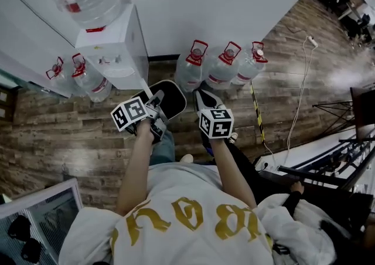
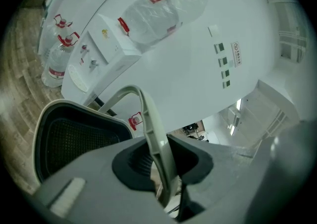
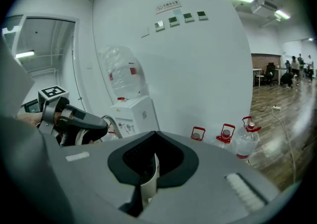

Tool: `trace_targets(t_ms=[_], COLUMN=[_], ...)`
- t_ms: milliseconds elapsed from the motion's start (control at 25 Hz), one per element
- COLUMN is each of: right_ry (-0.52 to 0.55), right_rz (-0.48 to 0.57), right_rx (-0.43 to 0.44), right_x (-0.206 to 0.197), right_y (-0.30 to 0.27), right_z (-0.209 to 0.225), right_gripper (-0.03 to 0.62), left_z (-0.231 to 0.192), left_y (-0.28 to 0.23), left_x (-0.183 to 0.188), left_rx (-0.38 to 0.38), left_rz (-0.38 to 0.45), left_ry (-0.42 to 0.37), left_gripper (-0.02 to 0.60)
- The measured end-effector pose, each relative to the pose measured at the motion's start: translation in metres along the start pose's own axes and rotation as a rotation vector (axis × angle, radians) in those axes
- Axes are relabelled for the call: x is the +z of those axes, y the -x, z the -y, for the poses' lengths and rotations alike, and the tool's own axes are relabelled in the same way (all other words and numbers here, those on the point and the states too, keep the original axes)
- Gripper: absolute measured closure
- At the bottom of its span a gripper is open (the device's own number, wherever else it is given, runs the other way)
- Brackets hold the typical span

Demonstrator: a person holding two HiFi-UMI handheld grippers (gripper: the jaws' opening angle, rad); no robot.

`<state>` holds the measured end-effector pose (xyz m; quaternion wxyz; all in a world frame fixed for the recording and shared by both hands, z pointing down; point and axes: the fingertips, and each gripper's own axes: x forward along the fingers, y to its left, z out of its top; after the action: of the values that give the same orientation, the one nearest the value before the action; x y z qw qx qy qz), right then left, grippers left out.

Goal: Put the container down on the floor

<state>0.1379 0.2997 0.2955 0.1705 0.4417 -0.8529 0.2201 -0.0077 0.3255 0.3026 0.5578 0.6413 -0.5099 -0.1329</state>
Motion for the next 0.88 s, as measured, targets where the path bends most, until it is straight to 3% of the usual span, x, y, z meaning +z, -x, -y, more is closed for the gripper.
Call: trace_targets(t_ms=[440, 880], right_ry=[-0.076, -0.118], right_rz=[-0.043, -0.02], right_rx=[-0.115, -0.217], right_x=[0.048, 0.091], right_y=[-0.136, -0.199], right_z=[0.036, 0.06], right_gripper=[0.566, 0.566], left_z=[-0.021, -0.031], left_y=[-0.116, -0.188], left_x=[0.092, 0.162], left_rx=[-0.005, -0.025], left_rz=[-0.167, -0.247], left_ry=[-0.022, -0.077], left_gripper=[0.511, 0.514])
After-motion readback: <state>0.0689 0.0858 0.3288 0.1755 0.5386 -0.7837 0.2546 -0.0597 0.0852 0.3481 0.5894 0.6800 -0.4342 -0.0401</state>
